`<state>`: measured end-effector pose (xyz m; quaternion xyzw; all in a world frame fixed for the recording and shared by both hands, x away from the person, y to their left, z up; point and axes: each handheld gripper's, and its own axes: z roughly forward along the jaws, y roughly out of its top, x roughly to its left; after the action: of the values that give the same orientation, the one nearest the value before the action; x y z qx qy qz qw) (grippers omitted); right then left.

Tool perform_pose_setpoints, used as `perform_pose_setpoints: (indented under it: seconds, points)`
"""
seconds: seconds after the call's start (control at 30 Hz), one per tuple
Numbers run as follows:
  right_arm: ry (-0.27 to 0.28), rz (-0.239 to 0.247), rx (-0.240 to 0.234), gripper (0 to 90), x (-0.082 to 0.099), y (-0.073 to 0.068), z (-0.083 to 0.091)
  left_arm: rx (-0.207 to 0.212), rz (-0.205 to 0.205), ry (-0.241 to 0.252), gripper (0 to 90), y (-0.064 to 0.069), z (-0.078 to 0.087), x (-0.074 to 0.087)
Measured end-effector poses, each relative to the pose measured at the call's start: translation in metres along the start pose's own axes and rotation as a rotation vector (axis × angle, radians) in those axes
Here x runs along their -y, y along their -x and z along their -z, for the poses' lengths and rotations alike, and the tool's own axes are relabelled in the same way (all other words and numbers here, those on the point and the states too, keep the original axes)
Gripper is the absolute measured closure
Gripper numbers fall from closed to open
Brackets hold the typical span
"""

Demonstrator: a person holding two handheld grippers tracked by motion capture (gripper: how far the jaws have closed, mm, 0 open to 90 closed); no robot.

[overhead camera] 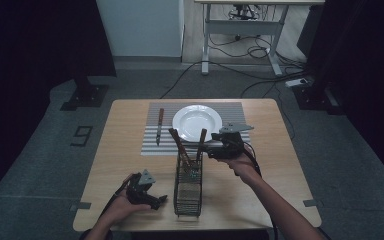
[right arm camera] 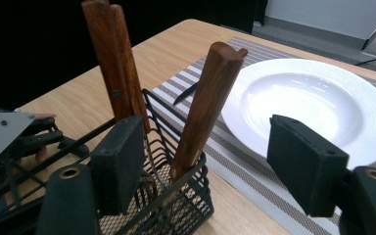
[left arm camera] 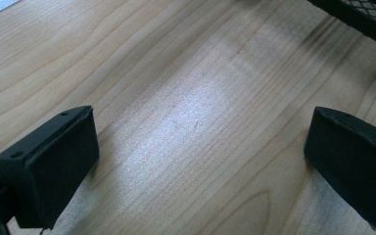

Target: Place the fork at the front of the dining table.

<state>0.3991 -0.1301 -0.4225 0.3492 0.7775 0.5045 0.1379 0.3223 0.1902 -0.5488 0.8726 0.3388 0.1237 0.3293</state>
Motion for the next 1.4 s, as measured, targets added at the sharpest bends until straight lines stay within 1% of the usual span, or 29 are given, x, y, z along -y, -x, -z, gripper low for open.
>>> perform_pose_setpoints:
  seconds: [0.07,0.3,0.4,0.53,0.7,0.77,0.83,1.03,1.07,1.1,1.13,1.2,1.3,1.33,1.37,1.4]
  points:
    - [0.002,-0.003,-0.009,35.1,-0.002,0.001,-0.007,0.0,0.0,0.0,0.0,0.0,0.0,0.0]
    - [0.008,-0.007,-0.018,45.3,-0.001,0.002,-0.019,0.0,0.0,0.0,0.0,0.0,0.0,0.0]
    - [0.009,-0.013,-0.033,49.6,-0.001,0.003,-0.021,0.0,0.0,0.0,0.0,0.0,0.0,0.0]
    - [0.013,-0.023,-0.04,55.0,-0.001,0.004,-0.022,0.0,0.001,0.001,0.0,0.0,0.0,0.0]
    - [0.025,-0.041,-0.048,67.8,0.001,0.006,-0.024,0.0,0.002,0.001,0.0,0.0,0.0,0.0]
    - [0.026,-0.063,-0.072,72.5,0.002,0.007,-0.024,0.0,0.002,0.001,0.0,0.0,0.0,0.0]
    - [0.035,-0.076,-0.082,75.6,0.002,0.007,-0.024,0.0,0.001,0.001,0.0,0.0,0.0,0.0]
    - [0.065,-0.117,-0.106,80.2,0.003,0.006,-0.022,0.0,0.001,0.001,0.0,0.0,0.0,0.0]
    - [0.065,-0.117,-0.106,80.2,0.003,0.006,-0.022,0.0,0.001,0.001,0.0,0.0,0.0,0.0]
    - [0.08,-0.116,-0.105,80.5,0.002,0.004,-0.02,0.0,0.001,0.0,0.0,0.0,0.0,0.0]
    - [0.084,-0.106,-0.103,80.5,0.001,0.003,-0.018,0.0,0.001,0.0,0.0,0.0,0.0,0.0]
    - [0.093,-0.103,-0.102,80.5,0.001,0.002,-0.017,0.0,0.001,0.001,0.0,0.0,0.0,0.0]
    - [0.134,-0.096,-0.111,80.5,-0.004,-0.002,-0.009,0.0,-0.002,-0.002,0.0,0.0,0.0,0.0]
    - [0.134,-0.096,-0.111,80.5,-0.004,-0.002,-0.009,0.0,-0.002,-0.002,0.0,0.0,0.0,0.0]
    - [0.158,-0.091,-0.118,80.5,-0.008,-0.004,-0.003,0.0,-0.001,-0.001,0.0,0.0,0.0,0.0]
    - [0.169,-0.09,-0.12,80.6,-0.009,-0.004,0.0,0.0,-0.001,-0.001,0.0,0.0,0.0,0.0]
